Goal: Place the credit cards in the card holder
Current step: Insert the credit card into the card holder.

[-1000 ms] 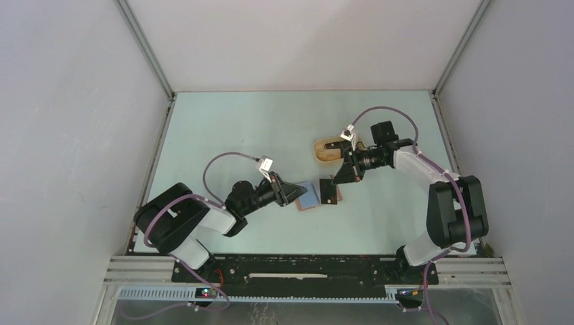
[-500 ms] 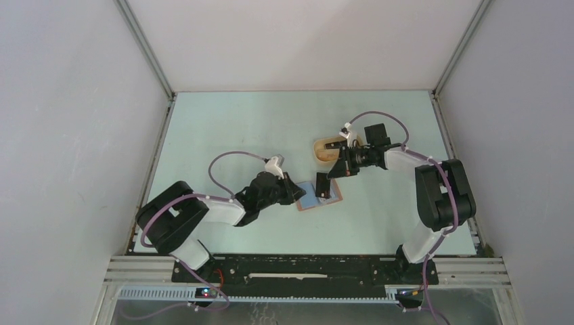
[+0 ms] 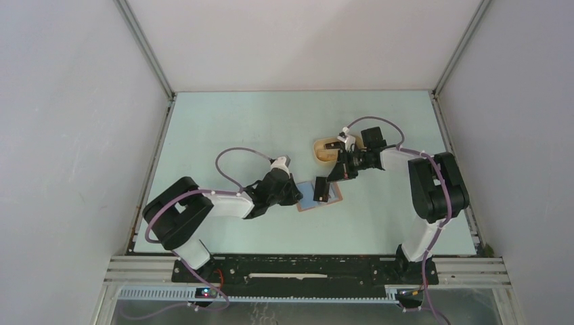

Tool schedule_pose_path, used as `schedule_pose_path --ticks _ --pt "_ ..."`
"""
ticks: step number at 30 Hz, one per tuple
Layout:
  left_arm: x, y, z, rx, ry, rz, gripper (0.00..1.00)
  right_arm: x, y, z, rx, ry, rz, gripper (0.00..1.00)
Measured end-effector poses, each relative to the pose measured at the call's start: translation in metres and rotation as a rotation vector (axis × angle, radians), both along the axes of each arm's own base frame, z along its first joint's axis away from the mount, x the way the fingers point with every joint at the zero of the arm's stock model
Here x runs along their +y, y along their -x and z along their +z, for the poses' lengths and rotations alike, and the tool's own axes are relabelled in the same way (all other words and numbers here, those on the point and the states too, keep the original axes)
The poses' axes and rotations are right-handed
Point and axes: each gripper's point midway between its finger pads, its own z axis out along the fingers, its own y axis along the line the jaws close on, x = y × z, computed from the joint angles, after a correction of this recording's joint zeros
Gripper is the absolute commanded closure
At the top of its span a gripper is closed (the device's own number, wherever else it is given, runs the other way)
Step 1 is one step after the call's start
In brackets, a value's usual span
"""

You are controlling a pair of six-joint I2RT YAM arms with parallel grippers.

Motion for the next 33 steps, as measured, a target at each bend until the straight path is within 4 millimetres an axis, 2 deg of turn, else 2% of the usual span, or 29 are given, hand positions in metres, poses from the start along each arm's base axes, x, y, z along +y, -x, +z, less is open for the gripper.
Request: schedule_pose_path --ticks 10,19,33 --pt "-0.001 -0.001 -0.001 0.007 -0.047 0.010 0.89 -0.006 -0.002 -0.006 -0.006 0.062 -0.029 1.00" --pt "-0.001 -0.001 -0.001 0.008 -0.051 0.011 0.90 -0.002 -0.004 0.005 -0.091 0.109 -0.021 1.00" --pt "-0.001 -0.001 -0.001 0.004 -0.058 0.007 0.90 -0.001 -0.006 -0.004 -0.126 0.213 -0.027 1.00"
